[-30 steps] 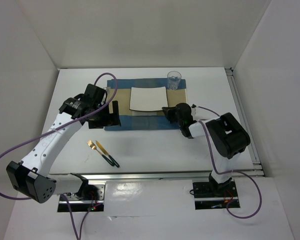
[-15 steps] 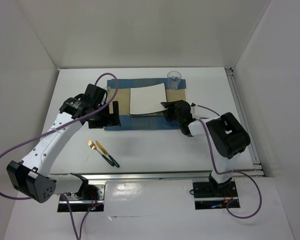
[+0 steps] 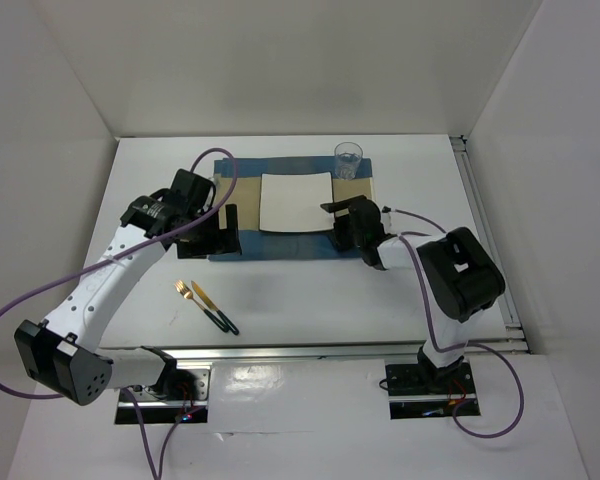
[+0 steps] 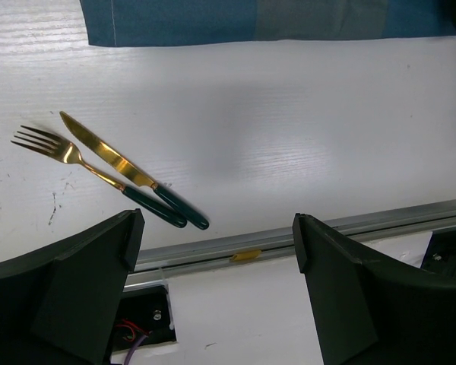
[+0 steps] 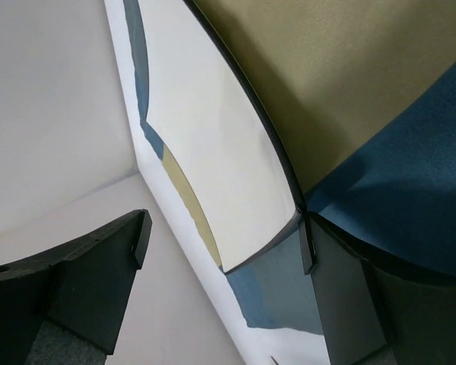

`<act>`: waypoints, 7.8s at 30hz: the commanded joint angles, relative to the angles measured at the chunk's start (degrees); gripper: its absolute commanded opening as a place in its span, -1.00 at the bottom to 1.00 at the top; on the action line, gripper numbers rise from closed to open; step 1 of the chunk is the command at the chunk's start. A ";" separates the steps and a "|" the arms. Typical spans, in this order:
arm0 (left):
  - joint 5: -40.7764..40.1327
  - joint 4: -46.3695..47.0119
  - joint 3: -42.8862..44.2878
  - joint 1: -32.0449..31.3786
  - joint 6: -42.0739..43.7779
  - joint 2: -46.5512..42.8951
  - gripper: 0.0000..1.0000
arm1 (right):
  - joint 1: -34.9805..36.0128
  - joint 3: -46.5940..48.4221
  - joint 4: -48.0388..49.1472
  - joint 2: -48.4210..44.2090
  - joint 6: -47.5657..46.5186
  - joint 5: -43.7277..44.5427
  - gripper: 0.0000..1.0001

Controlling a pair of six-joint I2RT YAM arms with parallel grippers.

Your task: Set the dinner table for one person

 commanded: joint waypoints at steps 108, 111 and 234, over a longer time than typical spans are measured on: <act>-9.09 12.59 -40.97 4.05 -42.12 -7.48 -0.60 | 0.67 6.91 -40.20 -26.62 -53.60 -10.21 -0.08; -10.49 8.99 -38.26 4.05 -42.65 -10.11 -0.91 | 0.67 6.91 -40.20 -26.61 -53.60 -10.21 -0.08; -1.27 6.08 18.36 27.60 -2.31 10.26 0.38 | 43.56 46.28 -46.62 19.71 -82.43 -10.57 0.36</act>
